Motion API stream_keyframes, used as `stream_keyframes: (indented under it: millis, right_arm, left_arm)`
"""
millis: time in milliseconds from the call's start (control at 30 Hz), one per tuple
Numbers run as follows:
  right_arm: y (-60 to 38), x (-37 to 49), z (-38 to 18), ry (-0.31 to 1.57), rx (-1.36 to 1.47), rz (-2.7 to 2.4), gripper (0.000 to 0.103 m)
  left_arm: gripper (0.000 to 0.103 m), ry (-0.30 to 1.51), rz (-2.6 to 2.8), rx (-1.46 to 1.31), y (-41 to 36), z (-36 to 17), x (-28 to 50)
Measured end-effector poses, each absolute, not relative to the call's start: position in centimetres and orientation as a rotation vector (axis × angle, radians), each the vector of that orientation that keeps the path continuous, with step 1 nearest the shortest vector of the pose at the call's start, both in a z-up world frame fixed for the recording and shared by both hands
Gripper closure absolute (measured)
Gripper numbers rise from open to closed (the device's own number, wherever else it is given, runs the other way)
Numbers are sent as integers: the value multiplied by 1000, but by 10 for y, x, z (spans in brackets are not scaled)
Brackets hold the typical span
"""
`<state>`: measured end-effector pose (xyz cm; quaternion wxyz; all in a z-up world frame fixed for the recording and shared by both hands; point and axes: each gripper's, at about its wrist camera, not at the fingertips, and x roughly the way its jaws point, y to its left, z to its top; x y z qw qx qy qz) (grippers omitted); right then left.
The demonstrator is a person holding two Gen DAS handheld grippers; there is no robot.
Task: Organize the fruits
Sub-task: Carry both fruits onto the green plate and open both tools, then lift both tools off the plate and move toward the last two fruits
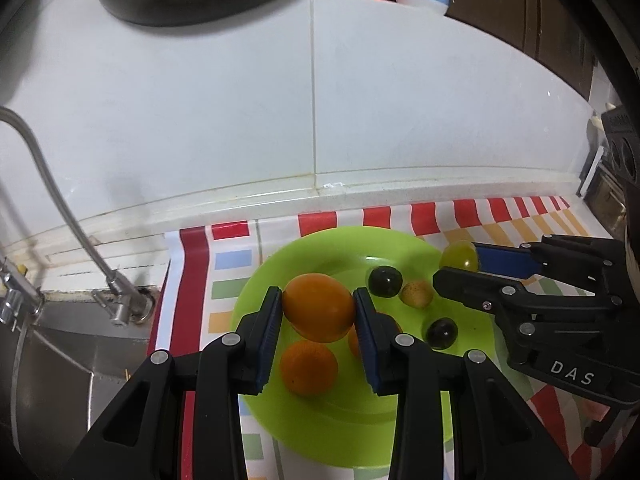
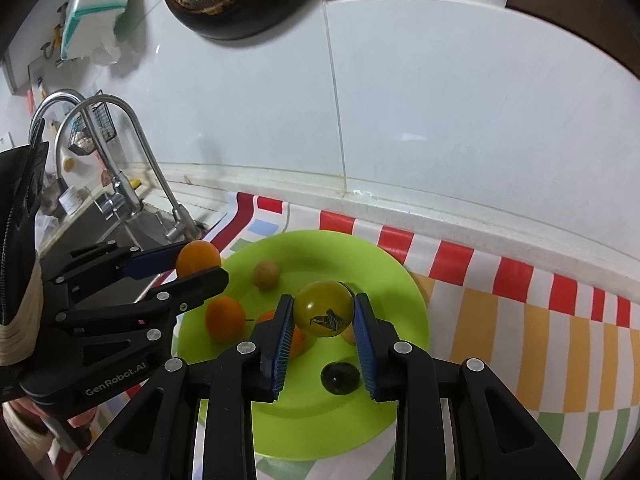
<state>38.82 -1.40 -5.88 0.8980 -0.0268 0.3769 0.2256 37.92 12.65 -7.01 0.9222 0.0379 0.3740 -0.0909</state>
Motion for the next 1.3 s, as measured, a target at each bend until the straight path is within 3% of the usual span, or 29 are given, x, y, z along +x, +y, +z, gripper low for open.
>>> stream_keyframes:
  millis: [200,333,733,867,1000,1200,1300]
  right_arm:
    - [-13,397,-67,797,-48,463,72]
    - [-15,399,-69,805,-40,459,70]
    - [-36,364,-44,727,-27,413,62]
    - [-45,343,-27,681,-20,398,61]
    - [-55,319,-15,634,-25,368,49]
    - [-71,291,-7,612,-17,325,43]
    - [-80,276,-6,598,-17,295,33]
  left_arm:
    - [67,770,-212,94,124,-80,387]
    - [59,740,-177,102,124,-77,382]
    - [53,690,-128,70,118,-37,342]
    - [45,672,-117,65,112,-24,322]
    - [36,648,-107,57,105,-15,302]
    - [20,623,-78,49,95,-10,274]
    - [15,612,-75,52,88,-10,260]
